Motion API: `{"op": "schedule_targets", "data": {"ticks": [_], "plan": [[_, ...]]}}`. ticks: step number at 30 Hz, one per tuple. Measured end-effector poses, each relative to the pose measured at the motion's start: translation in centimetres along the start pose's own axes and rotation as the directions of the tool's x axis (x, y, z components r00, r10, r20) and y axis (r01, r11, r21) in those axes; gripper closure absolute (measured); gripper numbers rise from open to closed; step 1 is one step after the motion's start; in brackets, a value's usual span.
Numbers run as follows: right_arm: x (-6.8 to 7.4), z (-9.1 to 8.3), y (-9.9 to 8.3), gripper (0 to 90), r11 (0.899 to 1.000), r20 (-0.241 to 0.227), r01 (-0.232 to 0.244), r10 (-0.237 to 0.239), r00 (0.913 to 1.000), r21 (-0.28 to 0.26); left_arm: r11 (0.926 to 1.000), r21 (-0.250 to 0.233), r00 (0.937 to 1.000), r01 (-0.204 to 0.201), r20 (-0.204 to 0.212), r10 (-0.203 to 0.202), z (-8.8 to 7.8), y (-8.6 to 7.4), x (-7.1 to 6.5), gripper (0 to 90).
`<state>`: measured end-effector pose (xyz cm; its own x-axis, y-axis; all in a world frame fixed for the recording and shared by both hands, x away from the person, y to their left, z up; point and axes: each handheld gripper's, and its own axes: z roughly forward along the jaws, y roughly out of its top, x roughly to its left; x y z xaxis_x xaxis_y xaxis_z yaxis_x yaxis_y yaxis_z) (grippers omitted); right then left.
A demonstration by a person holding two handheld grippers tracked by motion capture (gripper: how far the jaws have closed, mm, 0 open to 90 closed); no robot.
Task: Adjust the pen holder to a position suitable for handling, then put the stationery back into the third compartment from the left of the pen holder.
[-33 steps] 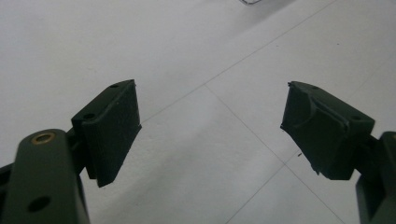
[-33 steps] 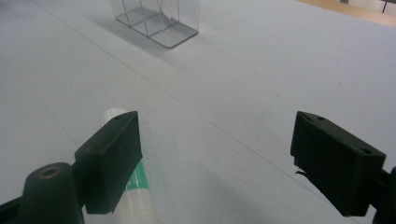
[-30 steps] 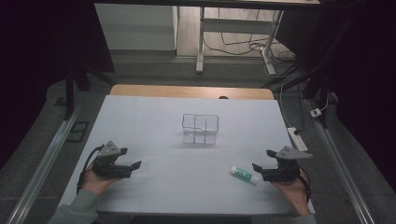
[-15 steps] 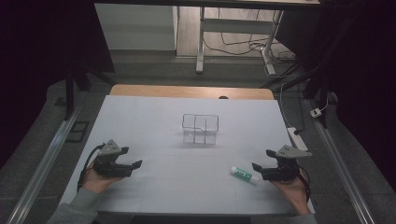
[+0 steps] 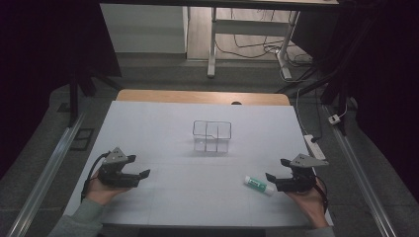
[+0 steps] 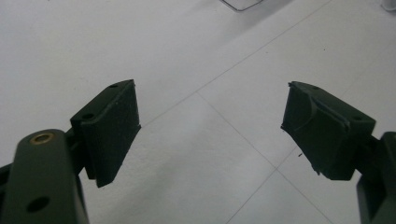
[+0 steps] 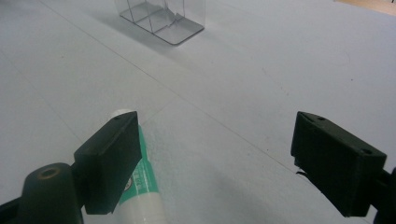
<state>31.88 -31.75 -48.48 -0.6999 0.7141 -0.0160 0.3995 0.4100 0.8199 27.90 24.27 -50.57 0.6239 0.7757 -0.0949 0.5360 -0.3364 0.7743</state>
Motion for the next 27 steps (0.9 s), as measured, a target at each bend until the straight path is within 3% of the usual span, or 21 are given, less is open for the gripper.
{"op": "schedule_targets", "data": {"ticks": [6,20,22,24,27], "plan": [[0.1,-0.7,0.8,15.6,1.000,-0.002,0.007,-0.007,1.0000,-0.013,1.0000,0.002,1.0000,0.003,-0.002,-0.003,0.0,0.0,0.0,18.1],[1.6,-0.8,4.0,17.9,0.992,-0.075,0.076,-0.068,0.9948,0.102,0.9999,0.011,0.9999,0.010,-0.004,-0.010,0.0,-0.1,0.0,17.7],[1.9,-0.3,4.6,18.7,0.985,-0.084,0.087,-0.075,0.9936,0.150,0.9999,0.013,1.0000,0.010,-0.001,-0.010,0.1,0.0,0.0,17.7],[1.9,-0.1,4.8,18.7,0.983,-0.087,0.090,-0.077,0.9933,0.162,0.9999,0.011,0.9999,0.013,0.004,-0.013,0.1,0.0,0.0,17.7],[2.0,0.5,5.8,20.0,0.971,-0.097,0.105,-0.086,0.9916,0.214,0.9998,0.016,1.0000,0.009,0.002,-0.009,0.1,0.0,-0.1,17.6]]}}
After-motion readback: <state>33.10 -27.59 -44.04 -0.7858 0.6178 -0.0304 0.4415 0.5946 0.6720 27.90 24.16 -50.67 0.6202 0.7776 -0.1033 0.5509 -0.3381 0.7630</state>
